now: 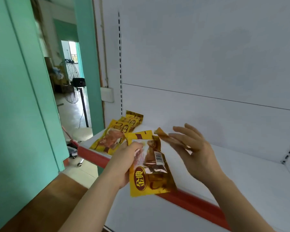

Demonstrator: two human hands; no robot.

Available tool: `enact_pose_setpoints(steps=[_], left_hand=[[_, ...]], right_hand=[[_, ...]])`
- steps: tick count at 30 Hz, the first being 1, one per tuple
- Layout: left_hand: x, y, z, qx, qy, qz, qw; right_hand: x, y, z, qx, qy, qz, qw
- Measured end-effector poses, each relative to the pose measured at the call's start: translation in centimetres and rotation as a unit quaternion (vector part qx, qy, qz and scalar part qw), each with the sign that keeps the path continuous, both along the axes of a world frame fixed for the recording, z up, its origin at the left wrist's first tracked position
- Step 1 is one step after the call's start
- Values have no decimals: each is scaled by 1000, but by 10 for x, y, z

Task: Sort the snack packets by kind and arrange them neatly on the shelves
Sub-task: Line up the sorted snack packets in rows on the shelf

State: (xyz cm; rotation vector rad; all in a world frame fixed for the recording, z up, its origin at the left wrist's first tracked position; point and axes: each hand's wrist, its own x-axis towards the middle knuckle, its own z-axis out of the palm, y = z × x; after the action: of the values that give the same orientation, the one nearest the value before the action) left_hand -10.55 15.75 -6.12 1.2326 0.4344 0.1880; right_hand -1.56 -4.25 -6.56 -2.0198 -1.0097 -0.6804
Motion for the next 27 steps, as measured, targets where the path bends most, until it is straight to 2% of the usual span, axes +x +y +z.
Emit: enact_pose_setpoints(steps=[3,6,8,13,16,19,21,23,25,27], left_hand=[[17,24,4,9,-24,21,999],[29,54,5,-11,-35,47,998],[35,73,5,-24,-35,52,998],[54,130,6,-15,-29,41,999],[70,158,5,6,-27,15,1000],[85,171,4,40,-32,-31,998],[92,177,3,37,-26,-59,997],[98,182,3,30,-25,-85,996],[100,184,3,20,-27,-109,993],[101,184,4,8,-32,-131,991]], right_hand=[[27,26,16,123,237,-35,963],[58,54,21,163,391,-38,905],[76,73,17,166,455,-54,874],[109,120,2,173,520,-53,835],[122,140,-10,139,495,-127,848],[120,154,-16,-30,384,-324,864],[108,161,-16,-117,328,-380,857],[92,165,-16,-163,266,-378,871],[81,163,-24,-238,212,-312,895],[69,163,-36,-339,201,-246,885]])
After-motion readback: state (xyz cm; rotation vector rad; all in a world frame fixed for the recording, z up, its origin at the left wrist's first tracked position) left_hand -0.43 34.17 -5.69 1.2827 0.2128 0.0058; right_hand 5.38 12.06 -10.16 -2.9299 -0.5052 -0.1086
